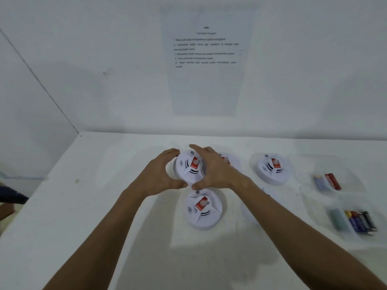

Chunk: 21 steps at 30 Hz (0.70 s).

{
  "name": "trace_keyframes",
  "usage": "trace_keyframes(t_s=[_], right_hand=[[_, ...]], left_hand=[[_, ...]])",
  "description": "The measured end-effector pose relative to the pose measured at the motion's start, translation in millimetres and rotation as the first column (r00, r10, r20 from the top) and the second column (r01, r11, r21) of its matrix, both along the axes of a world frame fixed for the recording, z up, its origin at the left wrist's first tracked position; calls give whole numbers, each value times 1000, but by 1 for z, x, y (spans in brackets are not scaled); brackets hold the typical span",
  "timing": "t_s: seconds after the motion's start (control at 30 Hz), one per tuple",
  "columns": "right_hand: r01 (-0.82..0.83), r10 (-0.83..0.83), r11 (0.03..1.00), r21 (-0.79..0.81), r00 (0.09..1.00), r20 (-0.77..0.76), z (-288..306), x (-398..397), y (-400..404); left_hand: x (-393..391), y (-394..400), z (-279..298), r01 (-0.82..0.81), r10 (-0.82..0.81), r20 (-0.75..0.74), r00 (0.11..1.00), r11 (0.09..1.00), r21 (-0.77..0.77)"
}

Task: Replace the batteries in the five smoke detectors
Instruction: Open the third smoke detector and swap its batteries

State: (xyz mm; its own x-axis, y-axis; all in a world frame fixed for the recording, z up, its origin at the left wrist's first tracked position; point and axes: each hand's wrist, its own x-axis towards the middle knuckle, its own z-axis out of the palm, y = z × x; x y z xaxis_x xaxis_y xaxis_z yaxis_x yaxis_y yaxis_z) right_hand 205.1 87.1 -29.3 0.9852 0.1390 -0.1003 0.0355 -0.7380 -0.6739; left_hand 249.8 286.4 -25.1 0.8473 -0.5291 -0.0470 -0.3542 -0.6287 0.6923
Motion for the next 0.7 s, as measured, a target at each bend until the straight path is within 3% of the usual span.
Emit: trace_keyframes(t_s=[0.07, 0.2, 0.37, 0.5, 0.6, 0.7], right_hand=[[-23, 23, 1000, -4, 999, 37, 14, -21, -17], [-3, -6, 997, 74, 994, 111, 41, -70, -59], [85, -145, 896, 435, 984, 107, 60, -131, -117], [38, -129, 765, 643, 987, 95, 62, -177, -153], [20, -106, 719, 694, 991, 81, 59, -201, -175], [34, -116, 761, 648, 990, 84, 56, -216, -199]], left_hand=[[-19, -11, 16, 44, -41, 60, 997, 997, -63], [-59, -49, 42, 101, -95, 40, 995, 982, -162], [-111, -99, 63, 98, -120, -54, 991, 946, -309], [-140, -144, 76, 199, -262, -153, 953, 920, -339], [-156, -172, 81, 191, -295, -233, 927, 903, -384], [-166, -193, 80, 183, -269, -211, 940, 917, -355]])
